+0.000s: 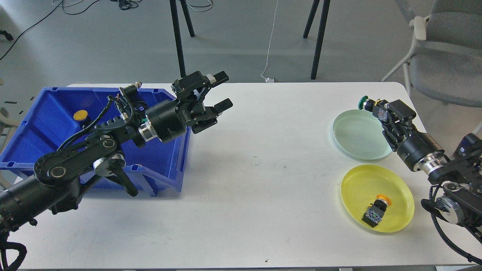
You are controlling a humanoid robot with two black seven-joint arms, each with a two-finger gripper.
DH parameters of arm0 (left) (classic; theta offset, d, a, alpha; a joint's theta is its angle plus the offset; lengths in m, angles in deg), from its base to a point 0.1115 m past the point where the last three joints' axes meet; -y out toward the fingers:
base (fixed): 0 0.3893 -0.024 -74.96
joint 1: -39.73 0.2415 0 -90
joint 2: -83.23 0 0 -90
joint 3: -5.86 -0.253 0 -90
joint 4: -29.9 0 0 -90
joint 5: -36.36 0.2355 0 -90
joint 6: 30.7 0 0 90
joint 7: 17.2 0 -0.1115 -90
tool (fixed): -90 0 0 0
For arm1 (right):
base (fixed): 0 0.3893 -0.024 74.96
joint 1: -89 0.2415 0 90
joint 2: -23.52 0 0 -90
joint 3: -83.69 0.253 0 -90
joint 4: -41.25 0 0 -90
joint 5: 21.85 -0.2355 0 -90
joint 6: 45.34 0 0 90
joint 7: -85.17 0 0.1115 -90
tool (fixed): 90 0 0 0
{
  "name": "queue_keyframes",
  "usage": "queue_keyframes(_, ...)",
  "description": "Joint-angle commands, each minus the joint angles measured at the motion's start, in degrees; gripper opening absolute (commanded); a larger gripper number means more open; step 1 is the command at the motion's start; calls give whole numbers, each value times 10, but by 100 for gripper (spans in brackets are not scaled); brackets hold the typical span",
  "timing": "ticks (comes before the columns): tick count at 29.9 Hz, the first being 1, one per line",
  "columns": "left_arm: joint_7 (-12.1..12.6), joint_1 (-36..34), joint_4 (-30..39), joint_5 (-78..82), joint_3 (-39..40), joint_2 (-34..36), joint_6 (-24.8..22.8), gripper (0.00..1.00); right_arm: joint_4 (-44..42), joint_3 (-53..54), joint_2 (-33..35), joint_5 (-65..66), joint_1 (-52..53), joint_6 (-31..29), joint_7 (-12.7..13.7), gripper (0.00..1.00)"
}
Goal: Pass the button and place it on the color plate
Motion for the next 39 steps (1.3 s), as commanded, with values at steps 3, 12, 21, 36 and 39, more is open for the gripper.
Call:
queue_keyframes(3, 0, 0, -1, 0, 0, 0, 0, 91, -78, -39, -28, 48, 22, 49, 0, 3)
queue_keyframes(12, 0, 0, -1, -1, 0, 0, 0, 91, -184, -91, -104, 47, 81, 51, 0, 27)
queue_keyframes(21, 0, 0, -2, -1, 0, 0, 2, 91, -195, -94, -108, 42, 84, 52, 0, 59)
queue_keyframes(36, 0, -2, -15, -27, 89, 10, 19, 92, -21, 7, -76, -28, 92, -18, 0, 99)
queue_keyframes(39, 0, -1, -31, -87, 145, 16, -3, 93, 72, 72, -75, -130, 95, -139, 0, 99)
